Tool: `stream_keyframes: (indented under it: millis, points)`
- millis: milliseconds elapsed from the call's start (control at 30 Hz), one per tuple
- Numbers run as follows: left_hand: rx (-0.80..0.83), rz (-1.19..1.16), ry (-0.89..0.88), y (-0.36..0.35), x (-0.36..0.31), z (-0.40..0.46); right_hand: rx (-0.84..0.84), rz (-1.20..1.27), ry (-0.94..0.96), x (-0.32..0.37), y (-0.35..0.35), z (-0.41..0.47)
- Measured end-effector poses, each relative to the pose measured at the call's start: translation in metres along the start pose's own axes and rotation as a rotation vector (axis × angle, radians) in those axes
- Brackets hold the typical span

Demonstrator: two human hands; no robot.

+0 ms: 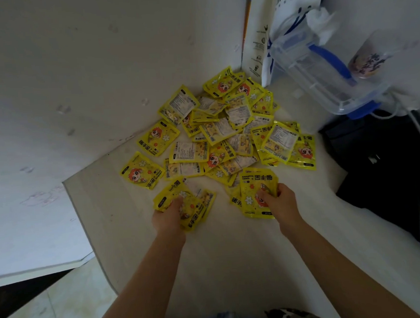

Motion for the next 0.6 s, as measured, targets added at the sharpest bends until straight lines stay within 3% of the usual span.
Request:
stream_keyframes:
  millis: [333,600]
  points:
    - [0.181,-0.068,-0.054,0.018,0.011,-0.021,0.072,0.103,0.073,-0.003,0.018,-0.019]
    - [0.337,-0.07,0.009,0.042,0.041,-0.046,0.133,0.215,-0.004,-0.035,0.023,-0.035]
Point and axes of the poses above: each hand's wrist, its own z-axis towards the middle knuckle, its own y-axis out of the back of the hand, x = y × z, the point moved 2 cm from there along z, towards the middle knuckle
